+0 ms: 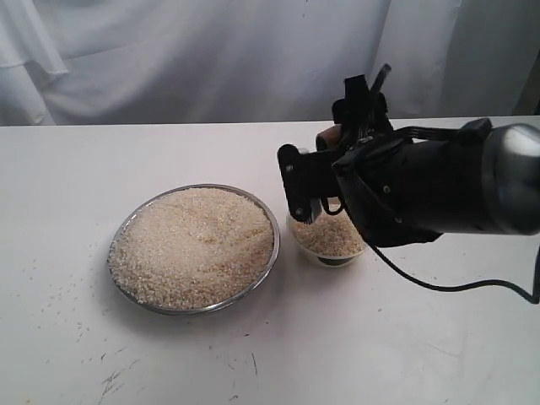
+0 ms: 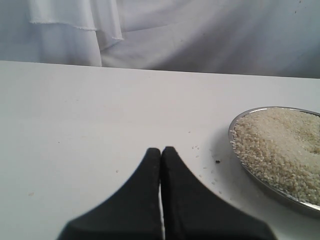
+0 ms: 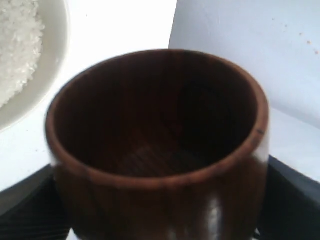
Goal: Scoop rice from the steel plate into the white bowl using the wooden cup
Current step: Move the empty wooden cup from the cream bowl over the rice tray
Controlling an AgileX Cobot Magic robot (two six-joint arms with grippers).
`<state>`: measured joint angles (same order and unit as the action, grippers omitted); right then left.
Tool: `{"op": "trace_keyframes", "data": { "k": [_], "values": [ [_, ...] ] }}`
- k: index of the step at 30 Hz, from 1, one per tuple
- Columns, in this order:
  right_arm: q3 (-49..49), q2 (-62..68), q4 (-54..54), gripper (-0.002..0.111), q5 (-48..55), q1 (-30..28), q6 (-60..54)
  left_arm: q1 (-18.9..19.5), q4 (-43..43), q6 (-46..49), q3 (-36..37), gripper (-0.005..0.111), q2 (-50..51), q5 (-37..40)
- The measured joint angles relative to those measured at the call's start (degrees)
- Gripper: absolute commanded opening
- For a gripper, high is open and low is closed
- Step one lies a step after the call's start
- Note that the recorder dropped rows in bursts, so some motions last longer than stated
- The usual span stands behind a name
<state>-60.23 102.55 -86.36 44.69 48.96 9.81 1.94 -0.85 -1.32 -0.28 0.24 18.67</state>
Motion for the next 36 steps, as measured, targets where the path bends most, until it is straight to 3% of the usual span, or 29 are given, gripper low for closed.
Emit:
{"op": "trace_keyframes", "data": {
  "k": [10, 17, 24, 28, 36],
  "values": [
    [0.00, -3.48, 14.14, 0.000, -8.60, -1.55, 12.41, 0.00, 0.00, 0.00, 0.00, 0.000, 0.00, 0.00],
    [0.00, -4.36, 19.45, 0.000, -18.50, -1.55, 13.81, 0.00, 0.00, 0.00, 0.00, 0.000, 0.00, 0.00],
    [-3.98, -3.64, 22.72, 0.000, -21.09, 0.07, 14.00, 0.00, 0.00, 0.00, 0.00, 0.000, 0.00, 0.00],
    [-8.26, -0.95, 24.38, 0.000, -19.48, 2.55, 10.71, 0.00, 0.00, 0.00, 0.00, 0.000, 0.00, 0.00],
    [-16.43, 7.37, 28.47, 0.000, -11.75, 7.66, -6.53, 0.00, 0.00, 0.00, 0.00, 0.000, 0.00, 0.00]
  ]
}}
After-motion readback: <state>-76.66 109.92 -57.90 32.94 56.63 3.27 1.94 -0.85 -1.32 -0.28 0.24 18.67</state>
